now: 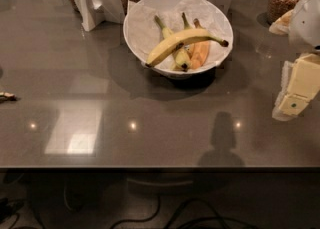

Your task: Pick banana from white bowl

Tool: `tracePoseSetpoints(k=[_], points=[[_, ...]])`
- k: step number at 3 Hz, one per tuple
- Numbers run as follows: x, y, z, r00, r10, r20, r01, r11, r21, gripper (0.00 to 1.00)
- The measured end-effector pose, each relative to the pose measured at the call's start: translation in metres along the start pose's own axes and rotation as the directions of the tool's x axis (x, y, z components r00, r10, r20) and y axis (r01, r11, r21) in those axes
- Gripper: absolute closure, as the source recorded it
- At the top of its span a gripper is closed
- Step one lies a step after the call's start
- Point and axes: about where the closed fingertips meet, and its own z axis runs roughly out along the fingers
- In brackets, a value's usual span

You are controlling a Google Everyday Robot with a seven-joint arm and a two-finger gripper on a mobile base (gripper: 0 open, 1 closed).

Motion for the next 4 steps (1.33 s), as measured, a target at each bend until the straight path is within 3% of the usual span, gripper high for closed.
tracePoseSetpoints(k=[2, 3, 4], points=[[-0.005, -0.006, -0.001, 1.0, -0.02, 0.025, 0.019, 0.9994, 0.028, 0.0], [-0.019, -0.021, 0.003, 0.994, -0.08, 0.072, 0.076, 0.9953, 0.061, 0.0], [-0.039, -0.042, 0.012, 0.98, -0.157, 0.126, 0.149, 0.9862, 0.071, 0.0]])
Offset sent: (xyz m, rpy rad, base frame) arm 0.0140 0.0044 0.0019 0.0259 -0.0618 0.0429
